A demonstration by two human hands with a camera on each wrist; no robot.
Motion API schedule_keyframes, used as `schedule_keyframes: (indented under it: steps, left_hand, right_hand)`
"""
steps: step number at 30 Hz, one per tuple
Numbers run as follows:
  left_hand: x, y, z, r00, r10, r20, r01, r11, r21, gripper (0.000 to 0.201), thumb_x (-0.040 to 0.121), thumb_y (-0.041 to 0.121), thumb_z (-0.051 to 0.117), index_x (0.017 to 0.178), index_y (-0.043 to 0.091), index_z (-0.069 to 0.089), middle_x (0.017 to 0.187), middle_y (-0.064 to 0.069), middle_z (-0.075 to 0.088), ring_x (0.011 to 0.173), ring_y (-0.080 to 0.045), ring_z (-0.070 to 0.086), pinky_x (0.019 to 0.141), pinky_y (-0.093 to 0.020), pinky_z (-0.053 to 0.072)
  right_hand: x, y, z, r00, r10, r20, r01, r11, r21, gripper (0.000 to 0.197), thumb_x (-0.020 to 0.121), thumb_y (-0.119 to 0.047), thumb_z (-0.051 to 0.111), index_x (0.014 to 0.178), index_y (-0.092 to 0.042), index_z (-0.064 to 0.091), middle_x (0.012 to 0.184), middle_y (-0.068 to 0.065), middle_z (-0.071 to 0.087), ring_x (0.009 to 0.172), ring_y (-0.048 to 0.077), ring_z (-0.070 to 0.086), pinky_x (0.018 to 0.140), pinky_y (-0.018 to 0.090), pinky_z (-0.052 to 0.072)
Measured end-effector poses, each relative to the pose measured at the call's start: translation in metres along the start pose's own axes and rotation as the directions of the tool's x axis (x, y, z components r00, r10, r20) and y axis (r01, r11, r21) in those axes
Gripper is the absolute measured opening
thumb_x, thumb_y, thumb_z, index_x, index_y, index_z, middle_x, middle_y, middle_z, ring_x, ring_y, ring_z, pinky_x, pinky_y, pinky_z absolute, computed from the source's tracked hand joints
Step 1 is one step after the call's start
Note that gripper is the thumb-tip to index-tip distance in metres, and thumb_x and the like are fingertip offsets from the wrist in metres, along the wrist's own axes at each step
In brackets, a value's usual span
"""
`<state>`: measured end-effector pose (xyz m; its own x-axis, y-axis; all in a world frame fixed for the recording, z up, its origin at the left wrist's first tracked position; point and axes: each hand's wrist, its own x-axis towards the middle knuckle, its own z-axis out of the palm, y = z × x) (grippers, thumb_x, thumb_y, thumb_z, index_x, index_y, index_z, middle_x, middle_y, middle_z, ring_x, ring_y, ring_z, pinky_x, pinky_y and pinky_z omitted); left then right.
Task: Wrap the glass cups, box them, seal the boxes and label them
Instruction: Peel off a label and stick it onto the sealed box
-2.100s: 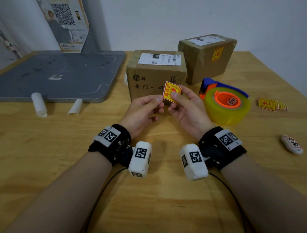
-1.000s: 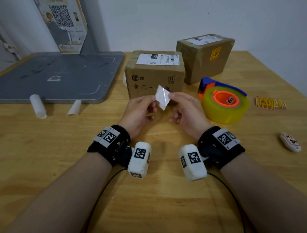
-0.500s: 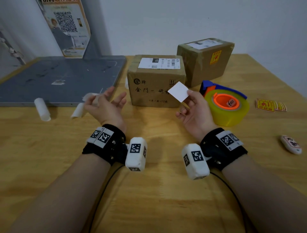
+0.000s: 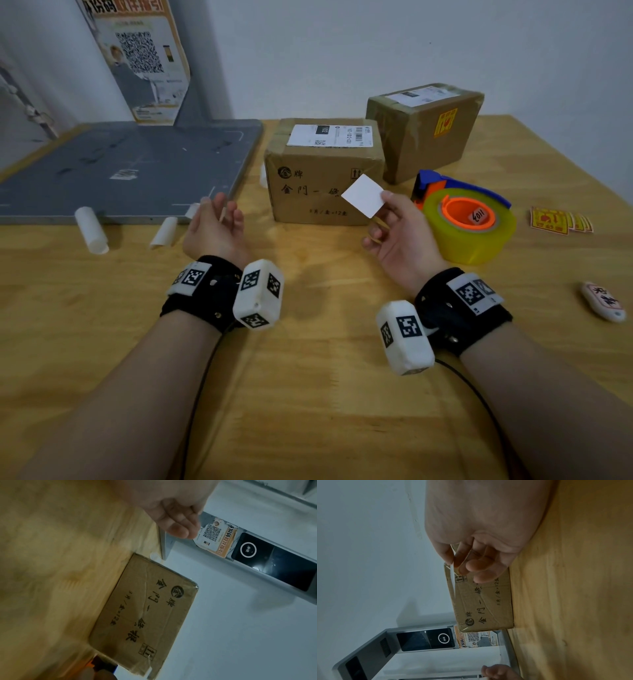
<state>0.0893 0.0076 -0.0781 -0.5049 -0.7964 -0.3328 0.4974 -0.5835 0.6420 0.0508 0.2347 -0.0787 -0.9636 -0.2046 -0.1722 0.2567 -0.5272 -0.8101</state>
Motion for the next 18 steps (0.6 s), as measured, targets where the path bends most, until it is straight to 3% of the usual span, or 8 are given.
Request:
schedule_keyframes:
  steps: [2, 5, 8, 10, 13, 16, 18]
  left_hand:
    - [0.001, 0.0, 0.001, 1.0, -0.013, 0.001, 0.013, 1.0, 0.007, 0.023, 0.098, 0.023, 0.07, 0.104, 0.001, 0.068, 0.076, -0.001, 0.076, 0.06, -0.012, 0.069, 0.059, -0.022, 0.055]
    - [-0.002, 0.001, 0.003, 0.999, -0.034, 0.033, 0.033, 0.999, 0.032, 0.028, 0.097, 0.037, 0.069, 0.094, 0.01, 0.061, 0.065, 0.003, 0.062, 0.049, -0.011, 0.059, 0.049, -0.023, 0.048]
    - [-0.016, 0.003, 0.007, 0.973, -0.065, 0.223, 0.022, 0.982, 0.19, 0.033, 0.099, 0.047, 0.062, 0.084, 0.019, 0.055, 0.062, 0.006, 0.054, 0.047, -0.009, 0.046, 0.043, -0.022, 0.035]
    - [-0.031, 0.002, 0.01, 0.887, -0.104, 0.45, -0.075, 0.929, 0.363, 0.03, 0.102, 0.045, 0.058, 0.084, 0.021, 0.059, 0.064, 0.008, 0.058, 0.053, -0.009, 0.048, 0.046, -0.021, 0.033]
    - [-0.053, -0.004, 0.011, 0.692, -0.203, 0.693, -0.315, 0.779, 0.542, 0.018, 0.102, 0.032, 0.061, 0.098, 0.019, 0.073, 0.088, 0.005, 0.074, 0.075, -0.01, 0.062, 0.056, -0.024, 0.04]
    - [-0.061, -0.012, 0.007, 0.537, -0.312, 0.784, -0.481, 0.649, 0.589, 0.016, 0.099, 0.024, 0.065, 0.109, 0.023, 0.078, 0.108, 0.004, 0.077, 0.095, -0.01, 0.068, 0.064, -0.028, 0.047]
    - [-0.064, -0.014, 0.005, 0.487, -0.358, 0.797, -0.487, 0.646, 0.587, 0.017, 0.098, 0.022, 0.068, 0.112, 0.023, 0.076, 0.108, 0.002, 0.077, 0.099, -0.011, 0.069, 0.067, -0.03, 0.049]
  right_hand:
    - [0.0, 0.0, 0.0, 1.0, 0.003, 0.005, -0.003, 1.0, -0.005, 0.018, 0.1, -0.026, 0.058, 0.109, -0.014, 0.068, 0.086, -0.001, 0.067, 0.051, 0.011, 0.043, 0.049, 0.025, 0.046]
    - [0.0, 0.0, 0.0, 1.0, 0.008, 0.007, -0.008, 1.0, -0.014, 0.018, 0.1, -0.025, 0.059, 0.11, -0.013, 0.068, 0.084, -0.001, 0.067, 0.05, 0.011, 0.043, 0.048, 0.025, 0.046]
    - [-0.001, 0.0, 0.001, 1.0, -0.005, -0.002, 0.005, 1.0, -0.027, 0.019, 0.1, -0.023, 0.06, 0.111, -0.009, 0.067, 0.084, 0.002, 0.066, 0.05, 0.012, 0.044, 0.048, 0.025, 0.047]
    - [-0.001, 0.0, 0.002, 1.0, -0.026, -0.004, 0.026, 0.998, -0.055, 0.019, 0.1, -0.02, 0.061, 0.112, -0.006, 0.067, 0.085, 0.005, 0.065, 0.05, 0.013, 0.045, 0.047, 0.027, 0.048]
    - [-0.003, 0.0, 0.004, 0.998, -0.055, 0.022, 0.057, 0.994, -0.098, 0.015, 0.099, -0.018, 0.063, 0.108, -0.007, 0.067, 0.084, 0.008, 0.064, 0.053, 0.015, 0.048, 0.047, 0.03, 0.05]
    - [-0.007, -0.001, 0.006, 0.991, -0.065, 0.115, 0.081, 0.987, -0.142, 0.011, 0.1, -0.019, 0.063, 0.101, -0.009, 0.069, 0.079, 0.007, 0.065, 0.056, 0.017, 0.051, 0.048, 0.031, 0.051]
    - [-0.009, -0.001, 0.007, 0.981, -0.049, 0.188, 0.079, 0.985, -0.156, 0.014, 0.1, -0.022, 0.063, 0.097, -0.011, 0.07, 0.079, 0.006, 0.066, 0.057, 0.017, 0.054, 0.049, 0.032, 0.052]
